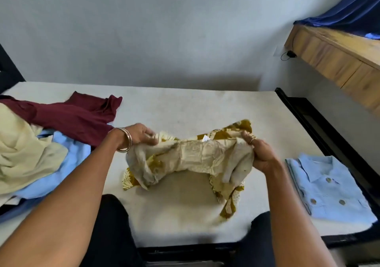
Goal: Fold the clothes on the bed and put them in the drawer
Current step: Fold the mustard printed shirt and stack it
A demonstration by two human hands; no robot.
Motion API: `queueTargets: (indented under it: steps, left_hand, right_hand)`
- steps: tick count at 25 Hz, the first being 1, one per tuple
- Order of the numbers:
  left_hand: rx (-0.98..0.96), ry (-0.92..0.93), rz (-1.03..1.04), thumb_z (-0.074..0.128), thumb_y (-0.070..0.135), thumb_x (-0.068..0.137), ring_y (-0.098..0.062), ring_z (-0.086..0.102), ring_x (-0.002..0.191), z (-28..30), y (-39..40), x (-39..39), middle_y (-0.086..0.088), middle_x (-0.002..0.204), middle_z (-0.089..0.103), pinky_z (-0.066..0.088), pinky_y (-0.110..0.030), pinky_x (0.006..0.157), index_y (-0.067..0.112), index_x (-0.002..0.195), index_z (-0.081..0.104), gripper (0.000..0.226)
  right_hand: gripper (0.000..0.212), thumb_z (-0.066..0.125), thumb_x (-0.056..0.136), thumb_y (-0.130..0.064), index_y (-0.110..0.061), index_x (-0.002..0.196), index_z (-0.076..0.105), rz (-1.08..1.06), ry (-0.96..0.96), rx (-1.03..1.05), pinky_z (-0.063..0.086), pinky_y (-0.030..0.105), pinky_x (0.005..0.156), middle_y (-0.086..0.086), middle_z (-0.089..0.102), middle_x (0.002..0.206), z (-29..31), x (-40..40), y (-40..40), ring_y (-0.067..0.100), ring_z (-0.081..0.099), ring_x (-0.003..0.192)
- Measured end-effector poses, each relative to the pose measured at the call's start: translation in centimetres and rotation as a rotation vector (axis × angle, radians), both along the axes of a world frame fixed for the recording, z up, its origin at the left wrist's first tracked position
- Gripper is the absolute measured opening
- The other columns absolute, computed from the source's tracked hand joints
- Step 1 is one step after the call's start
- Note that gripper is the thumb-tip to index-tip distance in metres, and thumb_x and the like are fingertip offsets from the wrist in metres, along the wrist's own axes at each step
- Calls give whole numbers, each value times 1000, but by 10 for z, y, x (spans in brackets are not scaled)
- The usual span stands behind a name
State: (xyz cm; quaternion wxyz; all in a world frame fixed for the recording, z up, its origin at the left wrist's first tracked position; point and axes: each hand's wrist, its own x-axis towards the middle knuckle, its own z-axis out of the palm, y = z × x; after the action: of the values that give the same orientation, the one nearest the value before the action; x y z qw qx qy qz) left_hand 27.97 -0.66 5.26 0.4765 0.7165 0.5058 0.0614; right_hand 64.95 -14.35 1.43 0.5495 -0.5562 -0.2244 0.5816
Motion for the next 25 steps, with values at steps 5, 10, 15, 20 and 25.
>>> queueTargets:
  steps: [5, 10, 15, 20, 25]
  left_hand:
    - [29, 659, -54, 73, 52, 78, -24, 63, 77, -82, -20, -18, -8, 76, 67, 43, -30, 65, 10, 74, 65, 42]
    - [85, 118, 503, 73, 47, 79, -18, 35, 52, -88, -18, -2, 0, 51, 34, 23, -33, 53, 17, 52, 36, 55]
    - [-186, -236, 556, 84, 24, 71, -28, 59, 103, -107, -23, 37, -9, 113, 62, 49, -34, 88, 14, 118, 61, 53]
    - [-122, 340, 442, 85, 26, 69, -31, 47, 129, -183, -66, 33, -14, 141, 49, 41, -37, 104, 9, 141, 43, 85]
    - [113, 278, 516, 75, 14, 74, -31, 64, 96, -204, -87, 44, -11, 99, 69, 52, -38, 78, 11, 114, 47, 48]
  right_hand:
    - [49, 62, 95, -39, 9, 101, 68, 41, -460, -405, 53, 41, 66, 19, 72, 88, -82, -25, -20, 28, 65, 75]
    - [54, 61, 89, -54, -1, 81, 69, -119, -641, -262, 41, 34, 60, 7, 62, 70, -77, -25, 12, 21, 54, 64]
    - [19, 65, 93, -30, -14, 102, 71, -82, -651, -201, 51, 38, 78, 4, 71, 96, -95, -51, 28, 21, 64, 89]
    - [18, 65, 87, -6, -11, 103, 73, -317, -893, -457, 48, 38, 82, 9, 71, 101, -145, -81, -22, 30, 62, 99]
    - [26, 69, 84, -2, -3, 110, 70, -229, -895, -350, 46, 33, 79, 12, 69, 103, -169, -94, -29, 27, 62, 97]
